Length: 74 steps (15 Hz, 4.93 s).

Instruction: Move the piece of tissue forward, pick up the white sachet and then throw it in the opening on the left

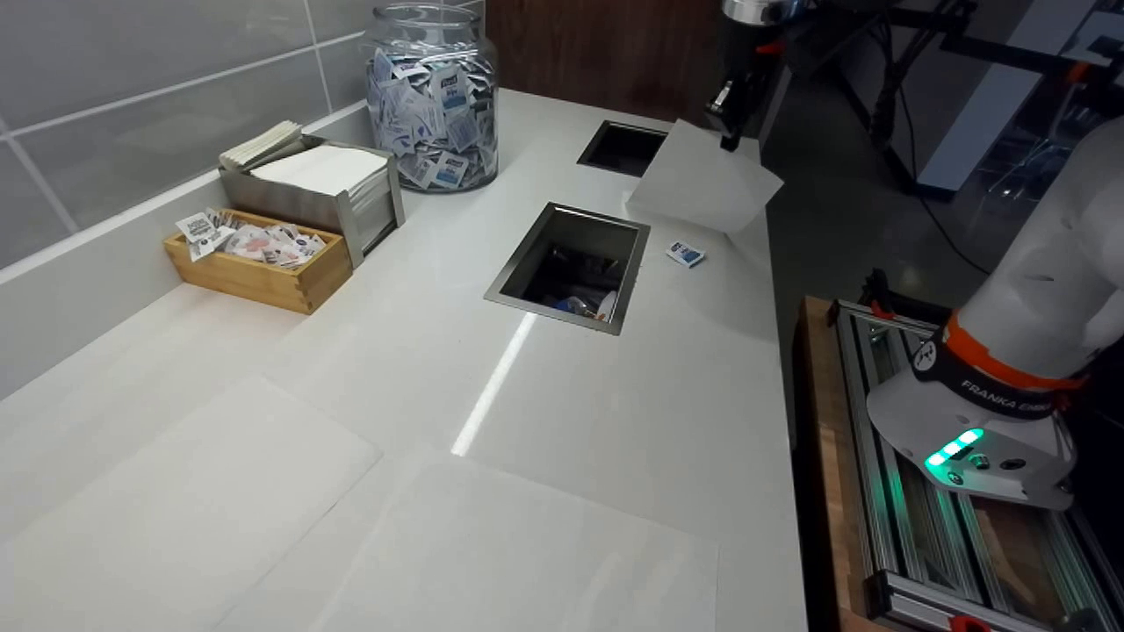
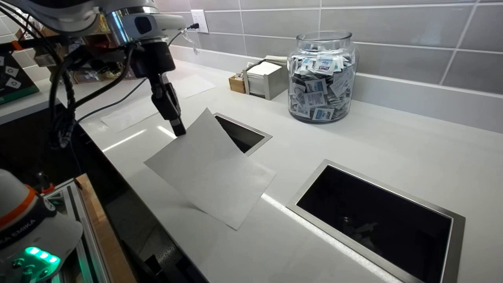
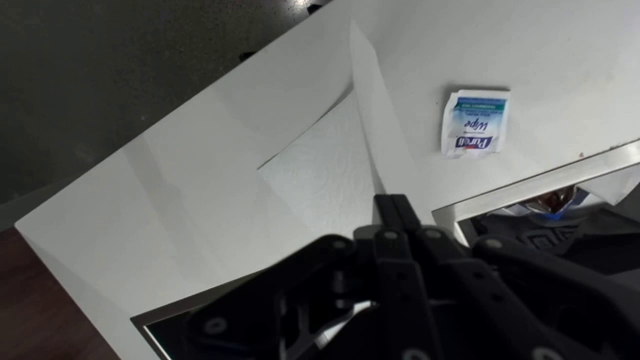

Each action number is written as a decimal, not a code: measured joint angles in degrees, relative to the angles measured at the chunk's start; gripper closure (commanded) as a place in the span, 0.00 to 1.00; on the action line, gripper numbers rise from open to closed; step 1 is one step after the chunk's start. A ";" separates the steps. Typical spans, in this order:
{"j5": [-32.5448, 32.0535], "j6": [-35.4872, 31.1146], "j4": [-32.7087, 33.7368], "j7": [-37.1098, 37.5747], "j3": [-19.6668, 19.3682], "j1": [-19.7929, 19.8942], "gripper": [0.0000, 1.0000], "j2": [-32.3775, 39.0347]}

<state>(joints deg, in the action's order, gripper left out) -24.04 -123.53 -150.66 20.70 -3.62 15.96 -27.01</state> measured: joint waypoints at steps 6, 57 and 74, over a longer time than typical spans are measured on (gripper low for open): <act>2.32 -0.96 5.03 4.27 -1.91 2.50 1.00 1.46; 48.94 -15.07 26.95 4.30 -7.58 -0.14 1.00 29.79; 57.57 -14.47 36.33 19.24 -9.05 0.02 1.00 39.15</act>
<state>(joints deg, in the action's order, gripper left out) 33.53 -138.00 -114.33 39.95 -12.67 15.98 12.14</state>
